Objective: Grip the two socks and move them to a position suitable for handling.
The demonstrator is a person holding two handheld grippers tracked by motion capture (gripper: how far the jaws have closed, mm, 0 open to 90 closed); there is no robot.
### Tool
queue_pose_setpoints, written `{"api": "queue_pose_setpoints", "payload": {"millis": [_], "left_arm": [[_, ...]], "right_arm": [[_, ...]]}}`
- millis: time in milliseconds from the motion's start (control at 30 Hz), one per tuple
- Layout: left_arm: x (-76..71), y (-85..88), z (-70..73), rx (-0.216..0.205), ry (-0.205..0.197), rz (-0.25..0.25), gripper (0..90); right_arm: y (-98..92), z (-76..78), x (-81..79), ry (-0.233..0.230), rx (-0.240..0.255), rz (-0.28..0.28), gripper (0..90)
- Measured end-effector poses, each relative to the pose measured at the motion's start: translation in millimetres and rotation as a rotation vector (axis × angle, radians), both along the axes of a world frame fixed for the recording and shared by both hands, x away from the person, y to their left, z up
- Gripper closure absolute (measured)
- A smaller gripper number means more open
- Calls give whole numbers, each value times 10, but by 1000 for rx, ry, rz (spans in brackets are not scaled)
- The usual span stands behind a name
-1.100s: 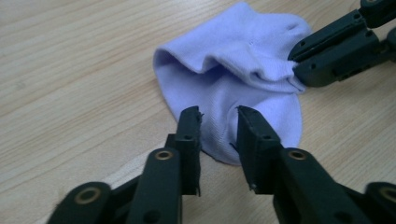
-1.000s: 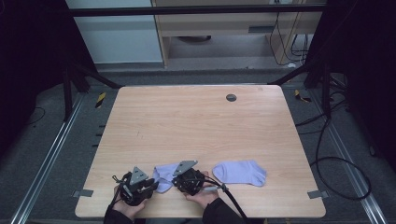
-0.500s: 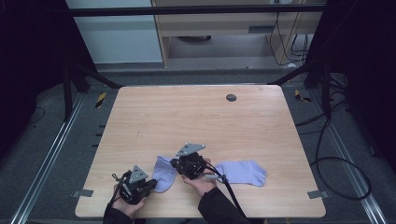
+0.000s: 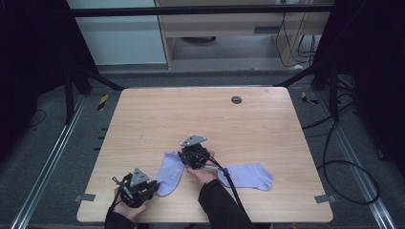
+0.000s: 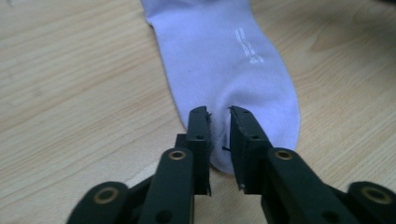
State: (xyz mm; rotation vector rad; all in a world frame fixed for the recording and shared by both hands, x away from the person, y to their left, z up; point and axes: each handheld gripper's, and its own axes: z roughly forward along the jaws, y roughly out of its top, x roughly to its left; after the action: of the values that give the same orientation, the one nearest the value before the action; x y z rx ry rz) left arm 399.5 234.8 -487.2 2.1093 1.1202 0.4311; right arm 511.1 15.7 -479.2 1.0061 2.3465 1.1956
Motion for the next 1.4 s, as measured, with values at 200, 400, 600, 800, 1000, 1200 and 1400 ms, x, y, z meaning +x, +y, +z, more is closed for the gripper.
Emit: {"api": "queue_pose_setpoints", "payload": {"millis": [200,400,600,800,1000,1200,1400], "left_arm": [[-28,64,42,-32,-11,68,657],[-1,40,-16,-3,25,91,645],[4,10,-49,6,41,92,664],[5,-31,-60,29,43,78,761],[12,-39,-21,17,39,61,866],[159,98,155,40,-53,68,867],[296,156,131,95,-51,60,865]], "right_arm": [[-90,95,68,-21,-6,-5,686],[-90,-48,160,15,-36,-7,678],[-32,-180,204,40,-63,-10,707],[-43,-221,219,67,-64,-26,843],[-59,-172,185,89,-50,-27,886],[-214,61,-76,25,22,-8,885],[-273,90,-315,9,38,-28,883]]}}
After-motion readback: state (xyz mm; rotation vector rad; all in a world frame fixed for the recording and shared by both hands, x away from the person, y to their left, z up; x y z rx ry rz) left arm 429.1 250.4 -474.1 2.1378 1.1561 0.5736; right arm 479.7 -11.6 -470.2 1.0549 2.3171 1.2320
